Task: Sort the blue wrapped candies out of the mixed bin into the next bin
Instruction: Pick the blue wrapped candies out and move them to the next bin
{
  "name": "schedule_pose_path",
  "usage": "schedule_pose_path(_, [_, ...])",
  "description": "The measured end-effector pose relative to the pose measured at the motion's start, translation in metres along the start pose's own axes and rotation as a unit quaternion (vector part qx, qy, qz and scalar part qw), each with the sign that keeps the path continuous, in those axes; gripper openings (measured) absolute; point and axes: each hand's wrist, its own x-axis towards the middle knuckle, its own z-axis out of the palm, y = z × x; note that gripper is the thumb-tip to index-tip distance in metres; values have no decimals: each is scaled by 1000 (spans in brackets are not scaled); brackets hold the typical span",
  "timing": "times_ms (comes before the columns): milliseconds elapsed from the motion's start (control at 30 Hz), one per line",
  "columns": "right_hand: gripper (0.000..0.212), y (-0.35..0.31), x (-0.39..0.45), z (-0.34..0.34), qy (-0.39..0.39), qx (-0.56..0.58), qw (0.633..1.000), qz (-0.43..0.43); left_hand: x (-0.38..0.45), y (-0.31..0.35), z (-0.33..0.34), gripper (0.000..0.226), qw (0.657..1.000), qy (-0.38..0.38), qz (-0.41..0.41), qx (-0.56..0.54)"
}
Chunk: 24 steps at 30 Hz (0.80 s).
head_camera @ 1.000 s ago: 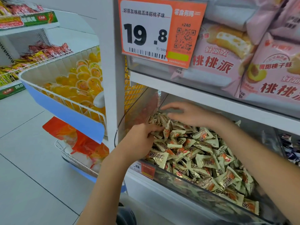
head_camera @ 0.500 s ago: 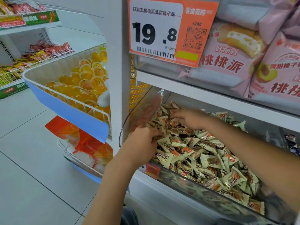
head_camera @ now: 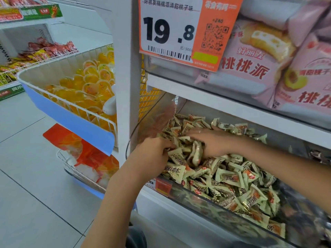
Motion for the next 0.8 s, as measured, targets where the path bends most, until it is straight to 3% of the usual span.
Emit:
schedule_pose_path(133, [43, 16, 15, -16, 109, 100, 989, 6, -3, 3, -1, 42, 1000, 6, 0, -3])
schedule_pose_path(267, [35, 38, 38, -20, 101, 262, 958, 55, -3, 3, -1, 41, 1000, 4, 1, 2])
schedule_pose_path(367, [32, 35, 34, -25, 123, 298, 944, 73, -1, 3, 0, 43, 1000, 8, -1, 15])
schedule_pose_path(433, [43, 22, 17, -25, 115, 281, 952, 28, 0, 5, 1, 45, 1000, 13, -1, 26])
schedule_pose_path(533, [98, -14, -18, -10, -49, 141, 986, -78, -1, 6, 1, 40, 999, 15, -6, 36])
schedule_pose_path(567, [109, -21, -23, -3, -68, 92, 990, -84, -2, 6, 0, 37, 999, 17, -8, 38])
schedule_pose_path(633, [115, -22, -23, 1, -43, 56, 994, -85, -3, 7, -1, 36, 999, 30, -3, 33])
schedule_pose_path(800, [97, -20, -9, 6, 50, -41, 995, -81, -5, 7, -4, 39, 999, 39, 18, 25])
